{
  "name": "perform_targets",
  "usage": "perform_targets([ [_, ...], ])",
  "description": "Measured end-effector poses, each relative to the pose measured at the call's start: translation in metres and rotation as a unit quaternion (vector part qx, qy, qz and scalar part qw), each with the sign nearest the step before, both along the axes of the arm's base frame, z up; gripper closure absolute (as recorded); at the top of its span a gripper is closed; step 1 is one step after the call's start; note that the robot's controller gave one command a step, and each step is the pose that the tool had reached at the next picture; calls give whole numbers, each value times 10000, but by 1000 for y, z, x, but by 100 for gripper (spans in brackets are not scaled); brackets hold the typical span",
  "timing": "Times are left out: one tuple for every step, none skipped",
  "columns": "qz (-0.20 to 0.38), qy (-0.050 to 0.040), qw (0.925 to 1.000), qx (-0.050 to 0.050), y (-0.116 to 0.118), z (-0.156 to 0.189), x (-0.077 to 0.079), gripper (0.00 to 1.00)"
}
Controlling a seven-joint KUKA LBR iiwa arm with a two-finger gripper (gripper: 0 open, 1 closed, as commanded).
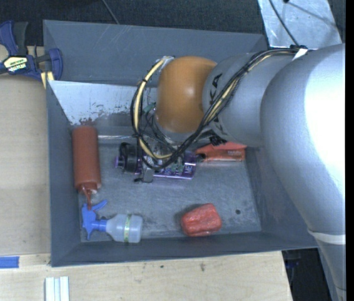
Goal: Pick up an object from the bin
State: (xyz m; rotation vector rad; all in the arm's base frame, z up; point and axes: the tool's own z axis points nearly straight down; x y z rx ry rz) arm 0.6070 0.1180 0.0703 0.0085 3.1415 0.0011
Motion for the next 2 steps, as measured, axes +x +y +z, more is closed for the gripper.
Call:
perform_targets([
  [-2, 0, 10000, 0, 0, 0, 0, 100],
  [-52, -14, 10000, 1, 14, 148, 15, 100],
])
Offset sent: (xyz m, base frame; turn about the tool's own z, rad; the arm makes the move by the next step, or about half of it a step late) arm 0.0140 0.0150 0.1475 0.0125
